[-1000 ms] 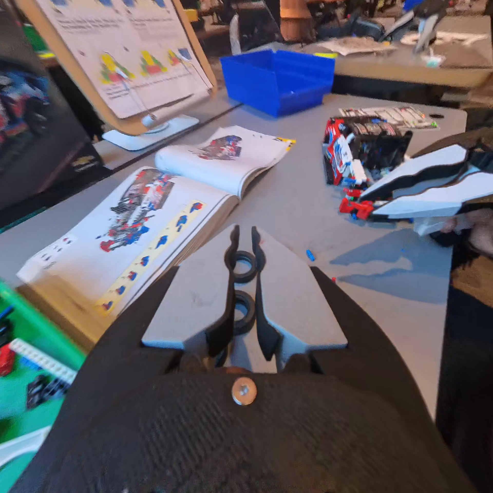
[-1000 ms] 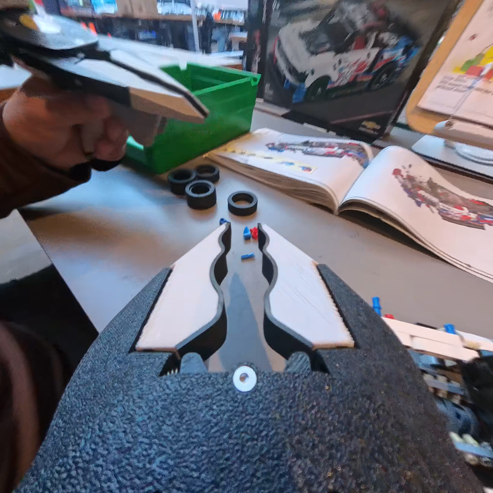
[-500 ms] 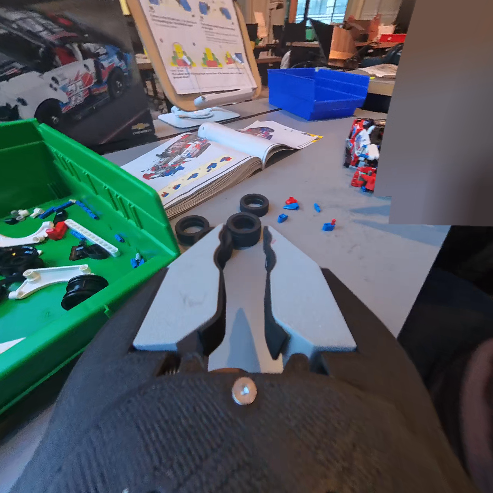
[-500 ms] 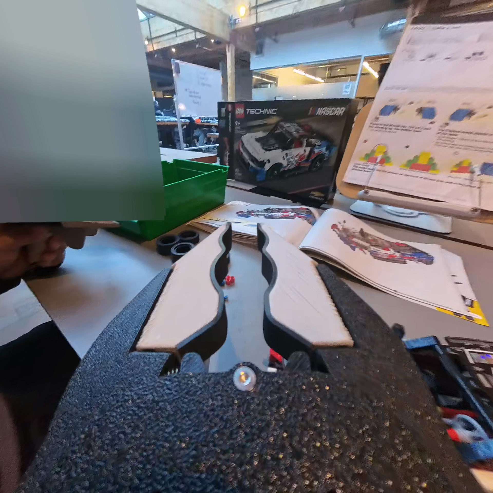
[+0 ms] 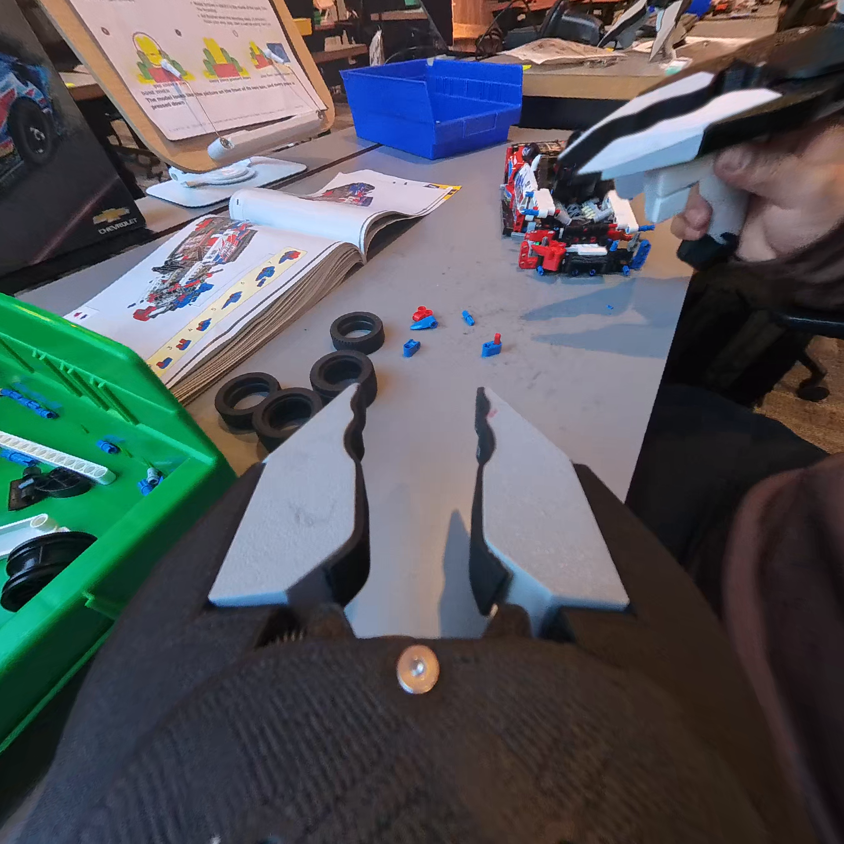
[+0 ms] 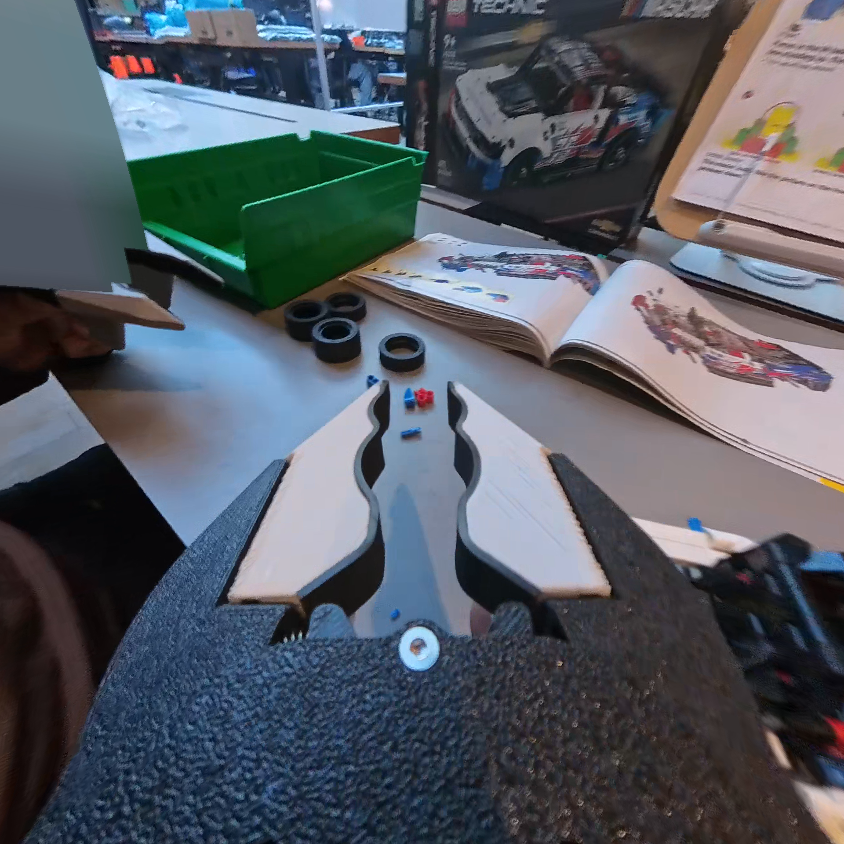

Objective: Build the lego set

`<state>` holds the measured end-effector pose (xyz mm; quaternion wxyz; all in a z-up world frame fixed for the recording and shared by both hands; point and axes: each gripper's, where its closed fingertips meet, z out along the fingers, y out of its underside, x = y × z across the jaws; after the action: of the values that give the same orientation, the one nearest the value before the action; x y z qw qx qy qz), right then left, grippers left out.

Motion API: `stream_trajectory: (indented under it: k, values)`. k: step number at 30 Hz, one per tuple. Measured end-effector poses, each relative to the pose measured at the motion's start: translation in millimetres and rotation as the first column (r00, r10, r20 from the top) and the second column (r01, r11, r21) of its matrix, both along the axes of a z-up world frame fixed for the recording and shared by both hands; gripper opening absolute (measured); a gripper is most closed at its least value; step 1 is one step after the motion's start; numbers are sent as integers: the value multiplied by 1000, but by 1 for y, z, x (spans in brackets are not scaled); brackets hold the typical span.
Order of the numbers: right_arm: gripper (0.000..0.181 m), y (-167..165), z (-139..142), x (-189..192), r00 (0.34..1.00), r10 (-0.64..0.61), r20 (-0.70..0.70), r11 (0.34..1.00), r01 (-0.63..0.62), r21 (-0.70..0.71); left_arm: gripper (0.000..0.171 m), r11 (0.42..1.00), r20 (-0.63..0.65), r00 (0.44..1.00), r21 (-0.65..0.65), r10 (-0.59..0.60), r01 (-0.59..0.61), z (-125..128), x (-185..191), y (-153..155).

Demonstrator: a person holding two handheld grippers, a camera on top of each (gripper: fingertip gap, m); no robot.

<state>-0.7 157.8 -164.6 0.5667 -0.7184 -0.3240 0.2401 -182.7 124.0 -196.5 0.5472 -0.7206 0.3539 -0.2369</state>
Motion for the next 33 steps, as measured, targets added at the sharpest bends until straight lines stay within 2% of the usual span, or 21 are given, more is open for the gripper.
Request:
stream_trajectory:
  k: [4,6,10,33]
  values:
    - [25,-8,-16,-32,995,97,29,995,-96,-17,41,1000,8,1000,-13,-8,8,0,0,0]
    - [24,-4,-28,-40,991,110,77,994,-109,-27,40,1000,18,1000,-19,-13,13,0,0,0]
    - [25,0,-43,-51,985,152,84,985,-144,-93,39,999,40,999,-36,-20,22,1,-1,0]
    - [24,19,-41,-55,989,140,56,987,-134,-93,39,997,114,993,-75,-22,31,7,-4,2]
